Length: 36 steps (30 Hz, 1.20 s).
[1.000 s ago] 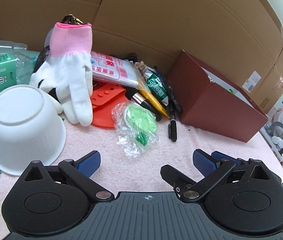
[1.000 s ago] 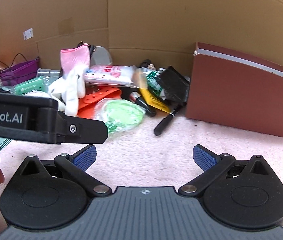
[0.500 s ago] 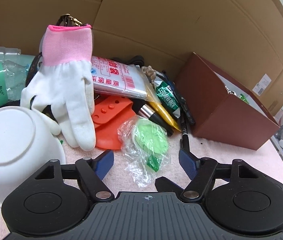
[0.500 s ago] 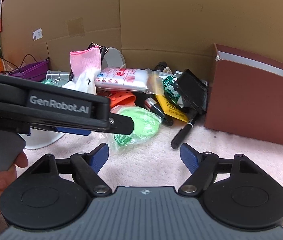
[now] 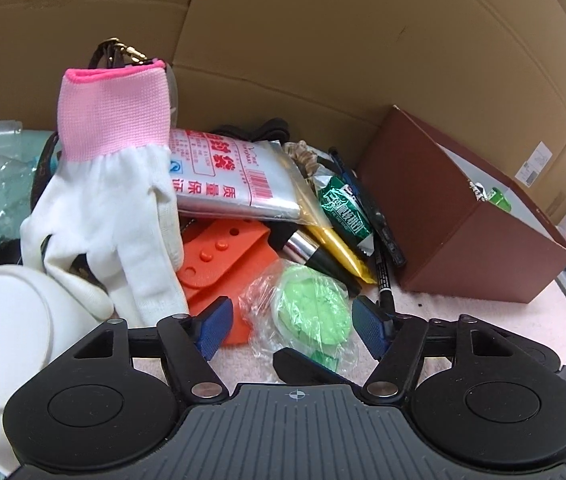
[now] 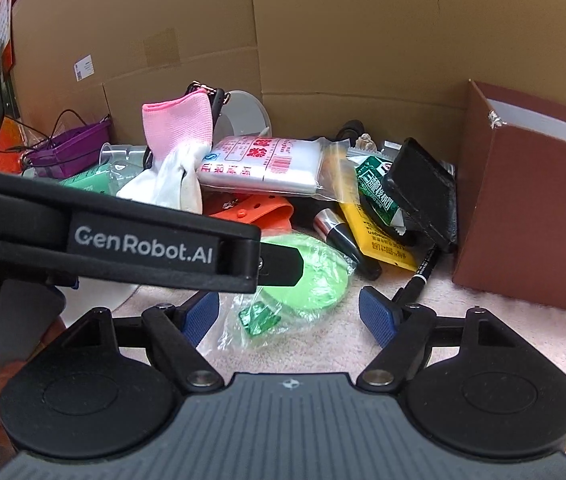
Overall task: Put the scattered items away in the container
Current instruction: 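Grasp the green item in the clear plastic bag with the left gripper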
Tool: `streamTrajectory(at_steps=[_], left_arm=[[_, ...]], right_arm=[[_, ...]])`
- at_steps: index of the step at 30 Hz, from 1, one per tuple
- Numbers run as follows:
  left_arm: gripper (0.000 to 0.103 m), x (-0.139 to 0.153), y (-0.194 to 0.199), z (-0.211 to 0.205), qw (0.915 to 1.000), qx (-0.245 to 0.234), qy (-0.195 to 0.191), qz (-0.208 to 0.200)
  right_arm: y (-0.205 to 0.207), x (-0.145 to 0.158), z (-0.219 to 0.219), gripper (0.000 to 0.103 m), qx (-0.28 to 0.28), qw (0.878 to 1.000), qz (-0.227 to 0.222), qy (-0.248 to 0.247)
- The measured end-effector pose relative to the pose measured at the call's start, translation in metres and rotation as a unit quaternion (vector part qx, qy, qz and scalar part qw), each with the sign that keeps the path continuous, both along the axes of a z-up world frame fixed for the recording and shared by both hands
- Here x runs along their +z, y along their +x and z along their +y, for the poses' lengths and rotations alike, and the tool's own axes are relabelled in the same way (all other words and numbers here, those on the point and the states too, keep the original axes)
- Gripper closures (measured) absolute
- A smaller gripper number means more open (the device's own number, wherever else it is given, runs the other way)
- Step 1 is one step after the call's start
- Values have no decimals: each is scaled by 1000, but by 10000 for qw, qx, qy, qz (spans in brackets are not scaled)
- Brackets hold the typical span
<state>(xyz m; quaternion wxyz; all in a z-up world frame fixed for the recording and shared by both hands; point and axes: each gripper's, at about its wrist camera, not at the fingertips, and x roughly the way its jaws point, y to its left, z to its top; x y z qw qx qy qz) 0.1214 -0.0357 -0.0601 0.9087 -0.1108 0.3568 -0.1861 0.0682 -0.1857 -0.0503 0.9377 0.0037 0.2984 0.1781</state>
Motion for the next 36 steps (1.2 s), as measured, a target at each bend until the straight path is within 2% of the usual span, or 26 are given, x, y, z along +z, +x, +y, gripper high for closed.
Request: streamTrajectory(at_steps=[4, 7, 8, 10, 11, 14, 17, 18, 23, 24, 28, 33, 36], left_arm=[[26, -1, 5, -6, 9998, -84, 150, -94], [28, 0, 6, -11, 9994, -122, 283, -143], [32, 0, 5, -12, 9992, -132, 332, -157], [40, 2, 3, -13, 9990, -224, 364, -149], [49, 2, 2, -13, 9989, -300, 337, -94], [48, 0, -3, -15, 9987, -330, 384, -15], [60, -4, -11, -15, 9987, -350, 335, 157], [61, -5, -14, -14, 9987, -372, 262, 225], [59, -6, -41, -17, 9982, -495, 192, 289], [55, -6, -46, -17, 9981, -513, 153, 295], [55, -8, -61, -10, 9977, -546, -77, 382], [41, -9, -67, -5, 9968, -556, -346, 450], [38, -8, -65, -8, 9972, -521, -306, 450]], right_arm=[[11, -3, -4, 25, 9, 9996, 201, 182], [13, -3, -5, 35, -17, 9995, 204, 226], [13, -3, -5, 42, -22, 9995, 199, 234], [13, -3, -6, 42, -21, 9994, 201, 264], [12, -3, -6, 42, -12, 9995, 199, 261], [7, -2, -4, 43, 25, 9998, 167, 132], [-2, -1, -3, 43, 74, 9999, 138, 13], [-6, -1, -5, 43, 93, 9999, 143, 5], [-34, 0, -8, 43, 257, 9995, 108, -163], [-39, 0, -9, 43, 285, 9994, 101, -194], [-61, 1, -15, 45, 370, 9991, 118, -191], [-80, 2, -19, 49, 456, 9988, 128, -156], [-80, 2, -21, 48, 409, 9990, 116, -107]])
